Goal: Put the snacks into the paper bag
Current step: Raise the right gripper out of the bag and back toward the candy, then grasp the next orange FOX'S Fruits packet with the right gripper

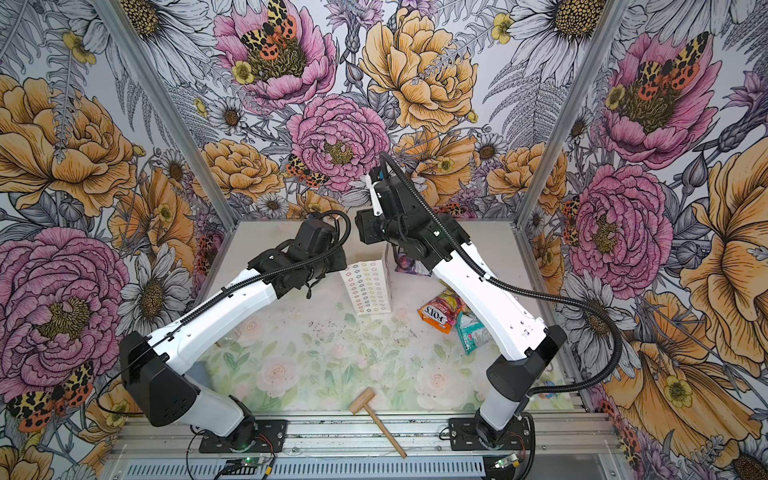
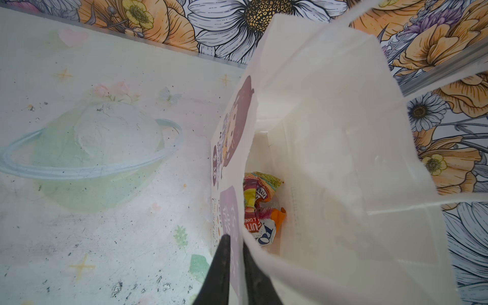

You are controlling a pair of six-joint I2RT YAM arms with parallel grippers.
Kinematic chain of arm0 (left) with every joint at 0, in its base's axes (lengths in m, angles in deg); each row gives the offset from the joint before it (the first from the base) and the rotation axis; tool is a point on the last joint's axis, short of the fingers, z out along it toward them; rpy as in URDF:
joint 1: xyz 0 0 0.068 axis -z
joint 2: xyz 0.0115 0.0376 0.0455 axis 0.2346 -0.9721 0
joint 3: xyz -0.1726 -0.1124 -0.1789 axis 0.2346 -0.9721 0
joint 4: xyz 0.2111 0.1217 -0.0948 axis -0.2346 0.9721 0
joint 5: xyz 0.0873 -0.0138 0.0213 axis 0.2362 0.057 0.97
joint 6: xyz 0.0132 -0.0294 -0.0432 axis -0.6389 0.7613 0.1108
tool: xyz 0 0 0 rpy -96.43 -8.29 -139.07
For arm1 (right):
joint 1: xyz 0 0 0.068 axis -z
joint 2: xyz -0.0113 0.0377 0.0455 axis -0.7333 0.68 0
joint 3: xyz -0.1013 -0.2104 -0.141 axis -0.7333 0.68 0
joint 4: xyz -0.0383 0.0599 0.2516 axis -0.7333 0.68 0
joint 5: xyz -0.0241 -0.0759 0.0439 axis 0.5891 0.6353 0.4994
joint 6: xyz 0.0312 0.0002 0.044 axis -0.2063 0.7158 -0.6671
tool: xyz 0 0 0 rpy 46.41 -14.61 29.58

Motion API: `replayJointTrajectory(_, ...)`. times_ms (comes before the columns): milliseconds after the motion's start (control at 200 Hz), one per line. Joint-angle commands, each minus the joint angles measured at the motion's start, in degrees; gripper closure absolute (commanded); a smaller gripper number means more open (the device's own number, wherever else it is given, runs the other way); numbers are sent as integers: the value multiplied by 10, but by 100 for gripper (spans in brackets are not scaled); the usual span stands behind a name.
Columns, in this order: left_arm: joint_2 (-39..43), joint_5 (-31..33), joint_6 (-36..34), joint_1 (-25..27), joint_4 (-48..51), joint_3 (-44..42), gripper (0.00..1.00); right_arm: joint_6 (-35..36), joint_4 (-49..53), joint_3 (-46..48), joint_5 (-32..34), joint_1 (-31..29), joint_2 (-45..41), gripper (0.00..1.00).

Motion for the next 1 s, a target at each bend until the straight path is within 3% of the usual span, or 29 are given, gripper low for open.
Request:
replayJointTrajectory(0,1,11,7,4,-9,5,86,14,-6,18,3,13,-23,42)
replayJointTrajectory(435,0,5,4,4,-8,11,89,1,-6,167,0,115,-143,35)
replayJointTrajectory(605,-4,3,2,4,-8,15,92,-22,-4,246,-50,166,-169,32)
replayJointTrajectory(816,-8,1,1,3,-8,18,95,-55,13,349,-81,193,-163,19)
replayJointTrajectory(991,-12,-4,0,2,-8,21,96,-99,17,443,-62,198,-167,8)
